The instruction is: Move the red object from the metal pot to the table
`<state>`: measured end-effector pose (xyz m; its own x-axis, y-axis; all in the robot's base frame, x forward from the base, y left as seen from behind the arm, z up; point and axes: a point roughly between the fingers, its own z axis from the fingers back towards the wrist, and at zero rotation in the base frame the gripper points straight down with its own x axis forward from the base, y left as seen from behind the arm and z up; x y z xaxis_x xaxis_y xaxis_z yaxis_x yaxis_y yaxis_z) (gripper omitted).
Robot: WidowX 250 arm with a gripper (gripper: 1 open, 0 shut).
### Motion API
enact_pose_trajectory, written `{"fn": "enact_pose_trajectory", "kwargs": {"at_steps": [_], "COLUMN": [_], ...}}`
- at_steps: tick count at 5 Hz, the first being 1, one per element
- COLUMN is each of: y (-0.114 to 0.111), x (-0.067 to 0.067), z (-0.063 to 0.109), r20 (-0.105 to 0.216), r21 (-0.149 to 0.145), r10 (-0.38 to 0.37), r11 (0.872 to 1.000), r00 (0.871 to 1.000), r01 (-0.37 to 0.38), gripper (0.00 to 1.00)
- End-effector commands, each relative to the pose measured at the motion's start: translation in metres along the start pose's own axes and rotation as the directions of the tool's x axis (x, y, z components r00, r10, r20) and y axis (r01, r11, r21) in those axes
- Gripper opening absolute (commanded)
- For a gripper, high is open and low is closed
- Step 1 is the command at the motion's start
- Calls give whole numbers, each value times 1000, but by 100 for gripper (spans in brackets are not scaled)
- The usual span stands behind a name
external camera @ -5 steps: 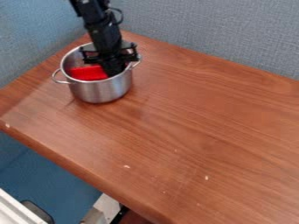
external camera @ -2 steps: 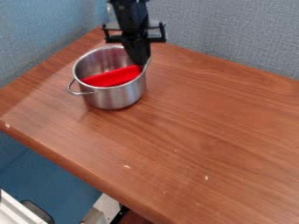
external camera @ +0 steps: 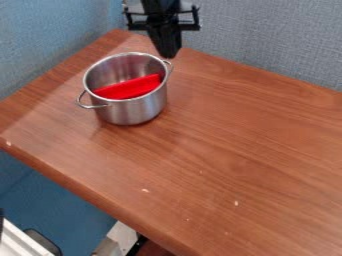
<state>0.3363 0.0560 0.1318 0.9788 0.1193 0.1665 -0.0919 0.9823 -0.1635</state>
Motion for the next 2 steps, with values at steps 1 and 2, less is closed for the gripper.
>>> {"fn": "enact_pose_trajectory", "kwargs": {"at_steps": [1,2], "y": [-13,-19], "x": [5,-7], "z": [21,20], "r20": [34,13], "r21": [23,38], "r10": [-77,-83], "r11": [997,996], "r00": [996,996], "r01": [77,83], "gripper": [100,100]}}
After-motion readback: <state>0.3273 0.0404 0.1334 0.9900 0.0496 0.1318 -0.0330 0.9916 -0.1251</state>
